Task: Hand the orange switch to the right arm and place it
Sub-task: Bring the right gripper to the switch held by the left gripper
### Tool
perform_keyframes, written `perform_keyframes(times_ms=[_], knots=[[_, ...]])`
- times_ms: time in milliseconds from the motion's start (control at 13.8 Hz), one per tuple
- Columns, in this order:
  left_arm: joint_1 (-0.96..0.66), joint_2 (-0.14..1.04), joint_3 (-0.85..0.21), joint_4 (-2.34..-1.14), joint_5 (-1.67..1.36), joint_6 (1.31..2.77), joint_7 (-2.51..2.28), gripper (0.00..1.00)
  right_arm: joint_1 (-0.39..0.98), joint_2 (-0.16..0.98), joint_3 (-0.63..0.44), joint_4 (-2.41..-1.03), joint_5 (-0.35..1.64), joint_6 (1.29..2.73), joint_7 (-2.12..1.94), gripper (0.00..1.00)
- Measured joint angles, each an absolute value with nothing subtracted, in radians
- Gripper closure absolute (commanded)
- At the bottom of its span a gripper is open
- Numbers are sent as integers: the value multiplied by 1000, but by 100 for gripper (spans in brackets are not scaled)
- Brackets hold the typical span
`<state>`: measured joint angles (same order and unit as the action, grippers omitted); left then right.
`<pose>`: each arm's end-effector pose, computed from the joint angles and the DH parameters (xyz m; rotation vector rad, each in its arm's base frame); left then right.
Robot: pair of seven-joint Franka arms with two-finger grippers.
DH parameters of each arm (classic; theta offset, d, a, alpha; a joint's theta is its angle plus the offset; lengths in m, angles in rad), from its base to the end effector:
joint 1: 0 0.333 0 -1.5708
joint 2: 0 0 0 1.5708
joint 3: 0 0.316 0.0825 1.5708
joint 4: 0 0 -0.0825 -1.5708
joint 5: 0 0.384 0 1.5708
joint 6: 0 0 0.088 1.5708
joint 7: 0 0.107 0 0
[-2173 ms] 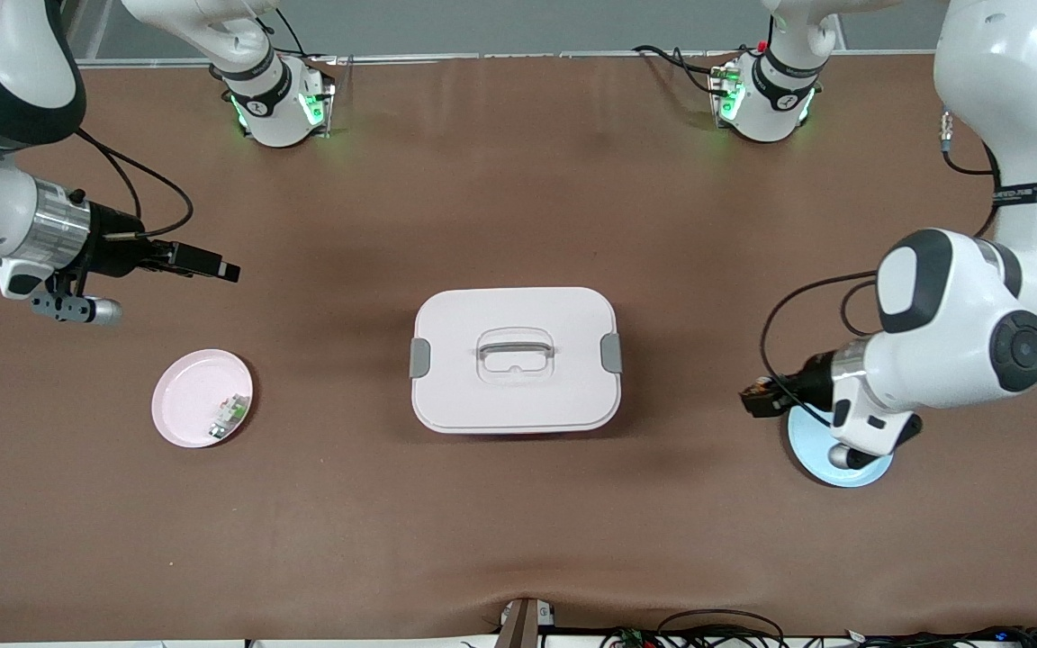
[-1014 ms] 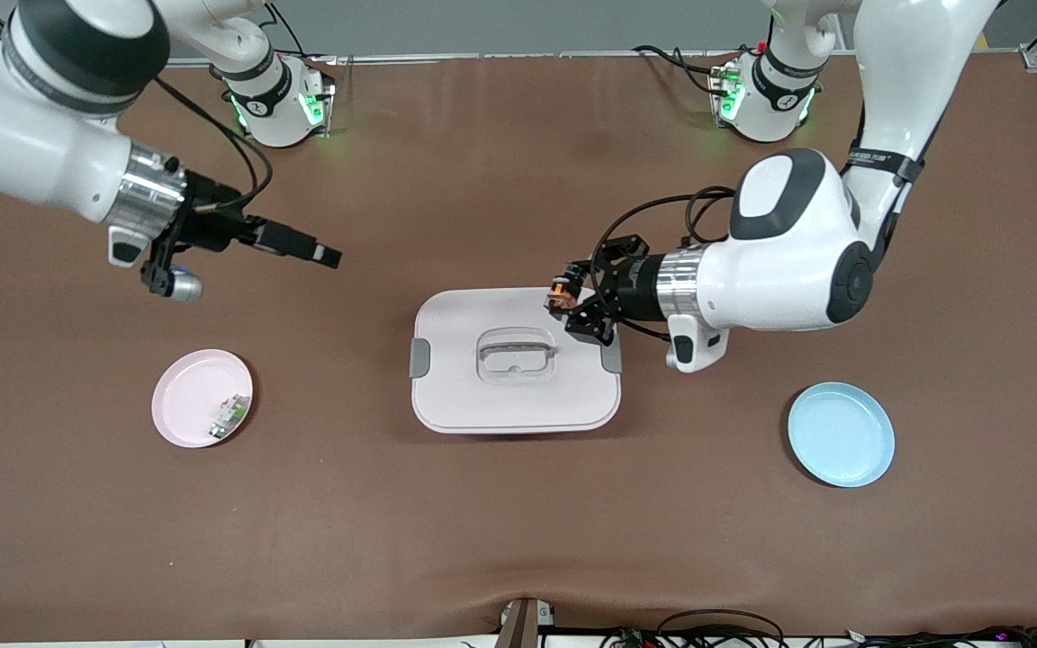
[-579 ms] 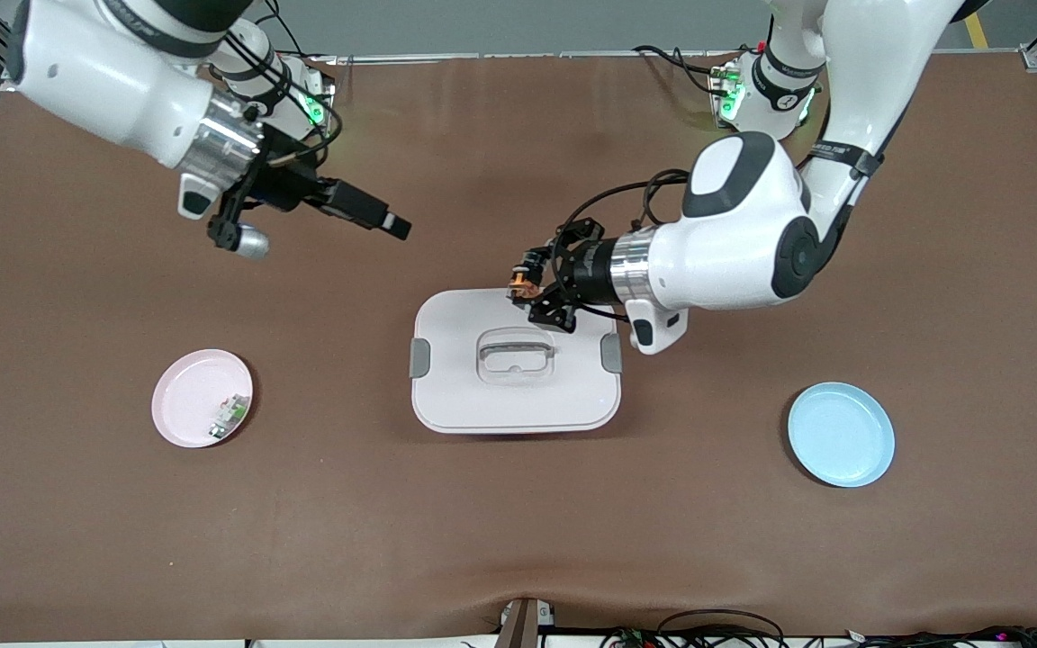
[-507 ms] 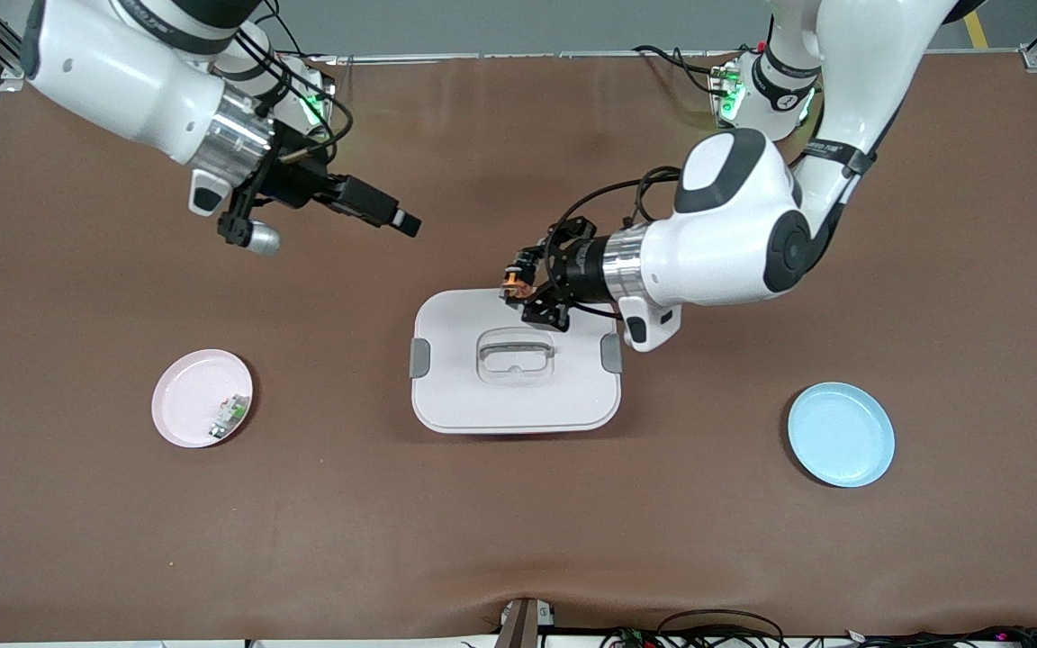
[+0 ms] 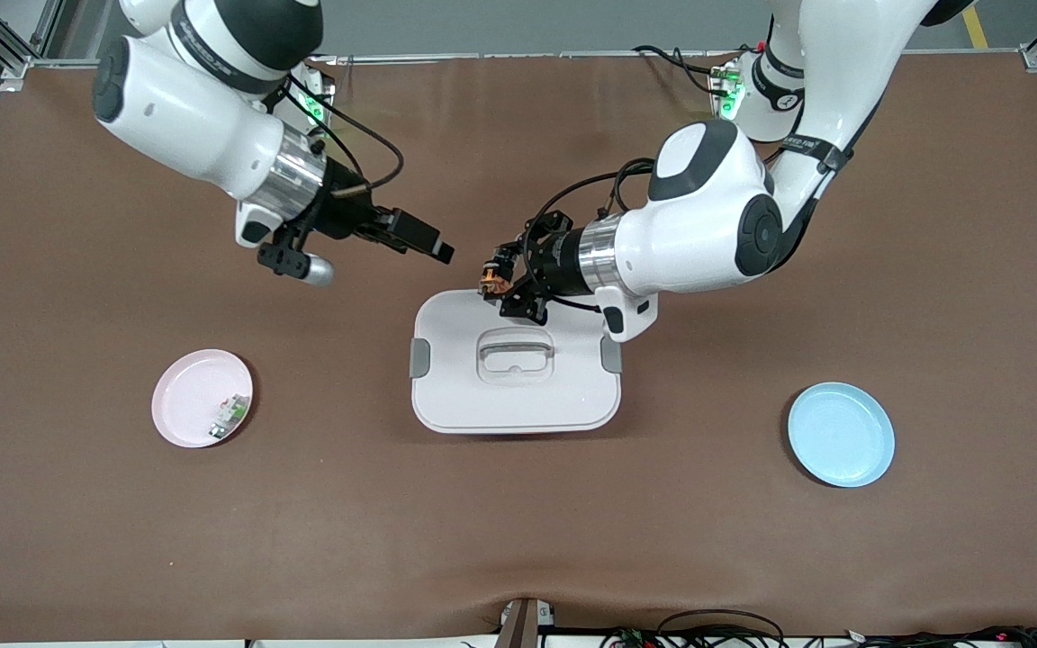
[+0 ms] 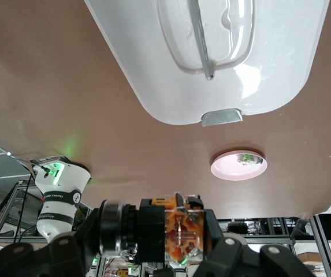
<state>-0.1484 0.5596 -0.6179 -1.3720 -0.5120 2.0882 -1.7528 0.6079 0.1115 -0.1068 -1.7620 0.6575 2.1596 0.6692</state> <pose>0.5701 -0.4438 0.4768 2.0090 1.5470 -0.8902 0.5353 0.3243 0.5324 -2.4355 0.5703 0.1175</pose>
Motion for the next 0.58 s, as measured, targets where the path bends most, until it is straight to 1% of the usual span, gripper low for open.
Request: perform_keyframes(times_ms=[145, 290, 579], knots=[[-161, 562, -618, -1370, -512, 2097, -1755, 100, 611, 155, -107, -1708, 652, 2156, 662, 0], [-164, 567, -618, -1369, -512, 2103, -1756, 100, 626, 176, -106, -1675, 651, 2151, 660, 0], [-164, 582, -617, -1368, -512, 2117, -1756, 100, 655, 181, -106, -1664, 646, 2136, 641, 0]])
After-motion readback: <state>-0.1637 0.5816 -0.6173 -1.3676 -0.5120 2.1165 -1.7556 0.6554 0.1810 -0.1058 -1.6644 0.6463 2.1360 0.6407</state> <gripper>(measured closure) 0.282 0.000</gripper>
